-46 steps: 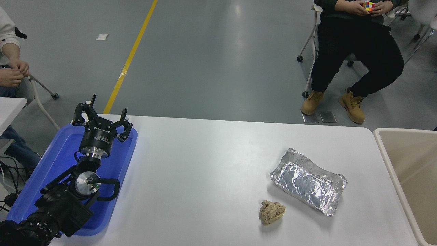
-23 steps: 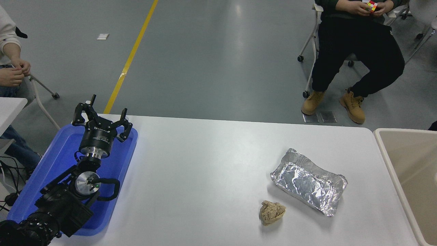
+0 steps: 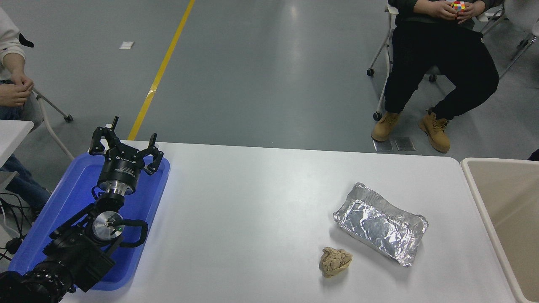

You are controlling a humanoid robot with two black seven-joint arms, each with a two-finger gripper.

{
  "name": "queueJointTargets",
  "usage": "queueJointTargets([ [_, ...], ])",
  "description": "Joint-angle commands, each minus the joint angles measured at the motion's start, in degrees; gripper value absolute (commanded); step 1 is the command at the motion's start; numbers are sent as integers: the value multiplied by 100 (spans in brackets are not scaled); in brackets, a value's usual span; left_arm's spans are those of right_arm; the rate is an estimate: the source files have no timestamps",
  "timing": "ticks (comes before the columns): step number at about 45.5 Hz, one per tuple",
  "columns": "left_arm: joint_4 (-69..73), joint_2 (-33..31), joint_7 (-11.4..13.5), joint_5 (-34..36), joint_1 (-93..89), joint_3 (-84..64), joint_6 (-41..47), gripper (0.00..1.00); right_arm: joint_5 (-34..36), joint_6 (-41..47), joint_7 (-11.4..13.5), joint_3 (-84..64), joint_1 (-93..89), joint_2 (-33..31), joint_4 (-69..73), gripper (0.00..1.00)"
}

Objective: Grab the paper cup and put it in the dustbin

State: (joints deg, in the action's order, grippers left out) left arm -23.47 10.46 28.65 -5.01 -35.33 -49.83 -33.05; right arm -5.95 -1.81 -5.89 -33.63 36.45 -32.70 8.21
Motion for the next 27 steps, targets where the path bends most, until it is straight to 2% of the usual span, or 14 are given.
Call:
queueJointTargets([
  [1, 0, 0, 0, 0, 0, 0, 1, 100, -55, 5, 0, -187, 511, -79, 251, 100],
  [19, 0, 0, 0, 0, 0, 0, -8, 100, -37, 224, 35, -2076, 3217, -176, 1243, 100],
  [27, 0, 0, 0, -1, 0, 0, 1, 100, -46, 374, 35, -2920, 4431, 289, 1823, 100],
])
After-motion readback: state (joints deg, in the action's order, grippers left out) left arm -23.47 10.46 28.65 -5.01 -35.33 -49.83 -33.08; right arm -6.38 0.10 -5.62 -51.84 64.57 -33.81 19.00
